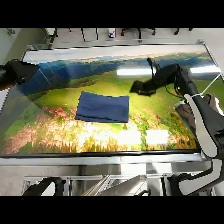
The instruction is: Fold the shirts.
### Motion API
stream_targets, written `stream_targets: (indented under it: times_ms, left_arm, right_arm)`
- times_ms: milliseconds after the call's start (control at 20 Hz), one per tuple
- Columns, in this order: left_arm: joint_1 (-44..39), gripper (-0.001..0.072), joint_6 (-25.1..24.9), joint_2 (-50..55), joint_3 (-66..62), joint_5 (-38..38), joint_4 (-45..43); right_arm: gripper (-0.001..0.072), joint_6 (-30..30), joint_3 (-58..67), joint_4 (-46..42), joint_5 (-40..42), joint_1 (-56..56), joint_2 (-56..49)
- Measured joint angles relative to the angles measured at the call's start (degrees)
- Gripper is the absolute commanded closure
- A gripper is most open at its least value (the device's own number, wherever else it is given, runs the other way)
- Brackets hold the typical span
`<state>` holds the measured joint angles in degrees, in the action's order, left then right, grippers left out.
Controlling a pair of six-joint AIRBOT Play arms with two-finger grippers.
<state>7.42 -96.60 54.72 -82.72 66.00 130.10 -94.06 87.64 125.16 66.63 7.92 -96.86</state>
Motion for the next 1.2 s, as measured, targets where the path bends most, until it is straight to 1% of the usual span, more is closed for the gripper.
stream_targets:
  times_ms: [150,400,450,500,550,600,650,800,900,1050,1200]
  left_arm:
    - [0.0,0.0693,-0.1,0.0,0.1,0.0,0.0]
    - [-1.2,0.0694,-0.1,0.0,0.1,0.0,0.0]
    - [-1.6,0.0693,-0.1,0.0,0.1,0.0,0.0]
    - [-2.2,0.0693,-0.1,0.0,0.1,0.0,0.0]
    - [-2.8,0.0693,-0.1,0.0,0.1,-0.2,0.0]
    - [-3.3,0.0694,-0.1,0.0,0.1,-0.5,0.0]
    - [-3.9,0.0693,-0.1,0.0,0.1,-0.8,0.0]
    - [-5.6,0.0693,-0.1,0.2,0.1,-1.2,0.0]
    - [-6.6,0.0693,-0.1,0.7,0.1,-1.2,-0.1]
    - [-8.0,0.0693,-0.1,1.9,0.1,-1.1,-0.2]
    - [-9.8,0.0693,-0.1,3.6,0.1,-1.0,-0.2]
  right_arm:
    - [0.0110,-2.4,-5.8,5.8,-0.8,-0.9,-3.2]
    - [0.0115,-5.5,-8.7,12.4,-3.6,1.5,-9.2]
    - [0.0191,-5.9,-8.8,13.7,-4.5,2.1,-9.9]
    - [0.0312,-6.1,-8.9,14.8,-5.5,2.7,-10.5]
    - [0.0406,-6.1,-9.0,15.1,-6.4,3.1,-11.0]
    - [0.0597,-6.3,-9.1,15.4,-7.4,3.5,-11.3]
    - [0.0697,-6.4,-9.1,15.4,-8.6,3.9,-11.6]
    - [0.0698,-6.9,-7.9,16.0,-10.0,4.4,-11.6]
    - [0.0698,-7.5,-5.8,16.6,-9.9,3.8,-9.4]
    - [0.0699,-7.8,-1.8,16.6,-9.1,-0.2,-2.8]
    - [0.0699,-7.4,1.9,15.6,-8.2,-8.8,5.9]
